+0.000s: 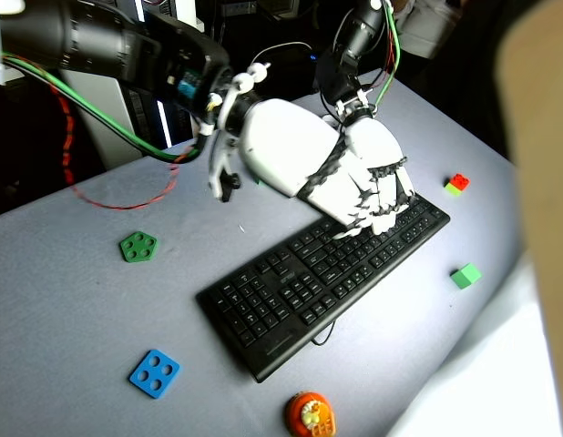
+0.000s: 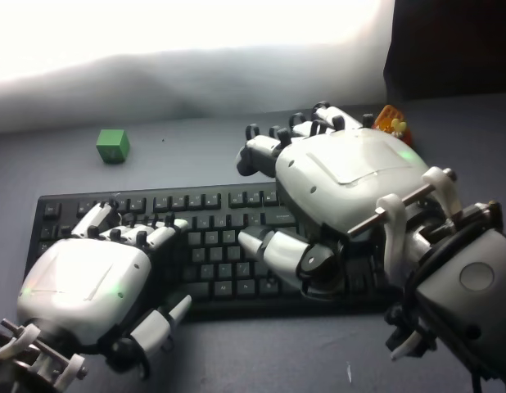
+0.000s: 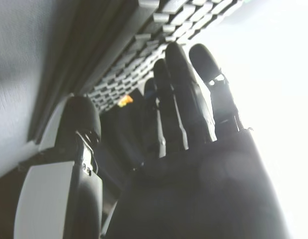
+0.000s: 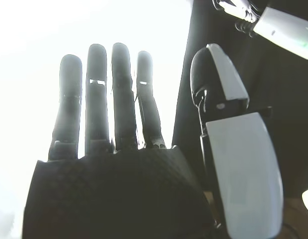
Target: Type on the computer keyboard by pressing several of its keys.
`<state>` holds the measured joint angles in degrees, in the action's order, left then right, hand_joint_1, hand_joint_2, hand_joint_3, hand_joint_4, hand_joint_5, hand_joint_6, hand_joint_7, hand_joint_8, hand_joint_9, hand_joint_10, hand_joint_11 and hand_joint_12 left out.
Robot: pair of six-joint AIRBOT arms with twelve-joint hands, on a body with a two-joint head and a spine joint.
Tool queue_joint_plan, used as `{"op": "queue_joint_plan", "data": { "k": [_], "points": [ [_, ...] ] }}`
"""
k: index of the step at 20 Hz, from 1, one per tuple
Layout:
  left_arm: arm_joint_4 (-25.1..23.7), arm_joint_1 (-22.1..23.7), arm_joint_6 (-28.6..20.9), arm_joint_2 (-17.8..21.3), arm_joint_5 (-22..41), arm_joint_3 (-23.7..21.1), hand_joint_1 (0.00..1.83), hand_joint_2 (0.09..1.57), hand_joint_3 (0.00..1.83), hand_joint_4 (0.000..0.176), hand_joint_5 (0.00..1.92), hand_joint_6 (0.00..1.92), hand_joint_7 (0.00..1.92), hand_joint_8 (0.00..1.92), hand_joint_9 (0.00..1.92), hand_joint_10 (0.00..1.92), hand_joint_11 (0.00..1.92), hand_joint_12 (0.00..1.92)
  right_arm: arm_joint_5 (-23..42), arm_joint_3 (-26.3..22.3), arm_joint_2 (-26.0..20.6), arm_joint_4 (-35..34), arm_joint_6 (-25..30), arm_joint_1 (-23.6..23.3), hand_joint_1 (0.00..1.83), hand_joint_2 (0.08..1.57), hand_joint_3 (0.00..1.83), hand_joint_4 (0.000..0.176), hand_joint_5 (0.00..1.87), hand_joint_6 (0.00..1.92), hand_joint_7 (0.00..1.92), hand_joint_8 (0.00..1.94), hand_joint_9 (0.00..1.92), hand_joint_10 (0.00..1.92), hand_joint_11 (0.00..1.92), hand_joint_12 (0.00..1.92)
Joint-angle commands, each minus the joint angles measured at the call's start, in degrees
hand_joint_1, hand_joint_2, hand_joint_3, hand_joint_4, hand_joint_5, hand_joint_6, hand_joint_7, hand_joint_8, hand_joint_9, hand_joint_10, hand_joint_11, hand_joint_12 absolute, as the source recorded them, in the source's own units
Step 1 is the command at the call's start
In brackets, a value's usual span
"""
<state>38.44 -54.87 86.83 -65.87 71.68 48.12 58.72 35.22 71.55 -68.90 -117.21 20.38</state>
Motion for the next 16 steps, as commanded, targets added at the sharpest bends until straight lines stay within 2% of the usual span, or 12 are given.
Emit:
{"op": "queue_joint_plan", "data": {
  "k": [1, 2, 3, 4, 5, 7, 10, 12, 13, 14, 15, 16],
  "points": [
    [-2.94, 0.81, 0.08, -0.32, 5.53, 0.59, 0.64, 1.35, 0.0, 0.0, 0.4, 0.02, 0.5, 0.01, 0.52, 0.03, 0.0, 1.39, 2.51, -0.23, -0.09, 5.67, 0.12, -0.73, 0.73, 1.18, 0.0, 0.0, 0.37, 0.53, 0.54, 0.01, 0.27, 0.76, 0.0, 1.6],
    [-2.93, 1.1, 0.25, -0.71, 5.53, 0.93, 0.84, 1.29, 0.0, 0.0, 0.4, 0.02, 0.51, 0.01, 0.54, 0.03, 0.0, 1.4, 2.39, -0.27, -0.08, 5.67, 0.33, -0.75, 0.72, 1.19, 0.0, 0.0, 0.36, 0.53, 0.54, 0.01, 0.26, 0.77, 0.0, 1.6],
    [-2.93, 1.35, 0.41, -1.04, 5.53, 1.19, 0.96, 1.25, 0.0, 0.0, 0.41, 0.02, 0.51, 0.01, 0.55, 0.04, 0.0, 1.42, 2.16, -0.32, -0.03, 5.67, 0.55, -0.76, 0.71, 1.19, 0.0, 0.0, 0.36, 0.53, 0.53, 0.01, 0.25, 0.77, 0.0, 1.59],
    [-2.93, 1.54, 0.44, -1.21, 5.53, 1.37, 1.37, 1.17, 0.0, 0.0, 0.39, 0.01, 0.47, 0.0, 0.49, 0.01, 0.0, 1.37, 1.99, -0.35, 0.04, 5.67, 0.67, -0.7, 0.71, 1.2, 0.0, 0.0, 0.36, 0.53, 0.53, 0.01, 0.25, 0.77, 0.0, 1.59],
    [-2.93, 1.78, 0.57, -1.27, 5.53, 1.48, 1.49, 1.16, 0.0, 0.0, 0.39, 0.01, 0.46, 0.0, 0.46, 0.01, 0.0, 1.3, 1.92, -0.38, 0.11, 5.68, 0.76, -0.61, 0.72, 1.19, 0.0, 0.0, 0.36, 0.54, 0.53, 0.0, 0.26, 0.78, 0.0, 1.6],
    [-2.92, 2.31, 0.57, -1.36, 5.35, 1.76, 1.49, 1.14, 0.0, 0.0, 0.4, 0.01, 0.47, 0.0, 0.45, 0.0, 0.0, 1.27, 1.65, -0.38, 0.31, 5.68, 0.92, -0.43, 0.73, 1.19, 0.0, 0.0, 0.37, 0.54, 0.54, 0.01, 0.27, 0.78, 0.0, 1.6],
    [-2.92, 2.39, 0.56, -1.23, 5.15, 1.82, 1.57, 1.2, 0.0, 0.0, 0.4, 0.01, 0.47, 0.0, 0.45, 0.01, 0.0, 1.25, 1.49, -0.38, 0.59, 5.69, 1.08, -0.31, 0.72, 1.19, 0.0, 0.0, 0.37, 0.54, 0.53, 0.01, 0.26, 0.77, 0.0, 1.58],
    [-2.92, 2.37, 0.39, -0.83, 5.11, 1.74, 1.4, 1.19, 0.0, 0.0, 0.38, 0.01, 0.47, 0.01, 0.46, 0.01, 0.0, 1.3, 1.43, -0.38, 0.67, 5.7, 1.08, -0.24, 0.7, 1.19, 0.0, 0.0, 0.38, 0.54, 0.56, 0.01, 0.3, 0.73, 0.0, 1.6],
    [-2.92, 2.37, 0.29, -0.52, 5.04, 1.67, 1.4, 1.19, 0.0, 0.0, 0.38, 0.01, 0.47, 0.01, 0.46, 0.01, 0.0, 1.3, 1.38, -0.38, 0.7, 5.7, 1.09, -0.17, 0.7, 1.19, 0.0, 0.0, 0.38, 0.54, 0.56, 0.01, 0.3, 0.73, 0.0, 1.6],
    [-2.92, 2.37, 0.08, 0.03, 4.73, 1.48, 0.92, 1.23, 0.01, 0.0, 0.39, 0.01, 0.47, 0.01, 0.46, 0.02, 0.0, 1.35, 1.29, -0.38, 0.75, 5.71, 1.09, -0.08, 0.69, 1.19, 0.0, 0.0, 0.38, 0.54, 0.56, 0.01, 0.3, 0.73, 0.0, 1.59],
    [-2.92, 2.37, -0.28, 0.54, 4.3, 1.27, 0.53, 1.28, 0.02, 0.001, 0.41, 0.01, 0.47, 0.0, 0.48, 0.02, 0.0, 1.36, 1.24, -0.39, 0.79, 5.71, 1.06, 0.0, 0.67, 1.2, 0.01, 0.0, 0.37, 0.53, 0.56, 0.01, 0.31, 0.73, 0.0, 1.6],
    [-2.92, 2.37, -0.46, 1.31, 4.02, 0.92, 0.53, 1.28, 0.02, 0.001, 0.41, 0.01, 0.47, 0.0, 0.48, 0.02, 0.0, 1.36, 1.23, -0.4, 0.84, 5.71, 1.04, 0.14, 0.67, 1.2, 0.01, 0.0, 0.37, 0.53, 0.56, 0.01, 0.31, 0.73, 0.0, 1.6]
  ]
}}
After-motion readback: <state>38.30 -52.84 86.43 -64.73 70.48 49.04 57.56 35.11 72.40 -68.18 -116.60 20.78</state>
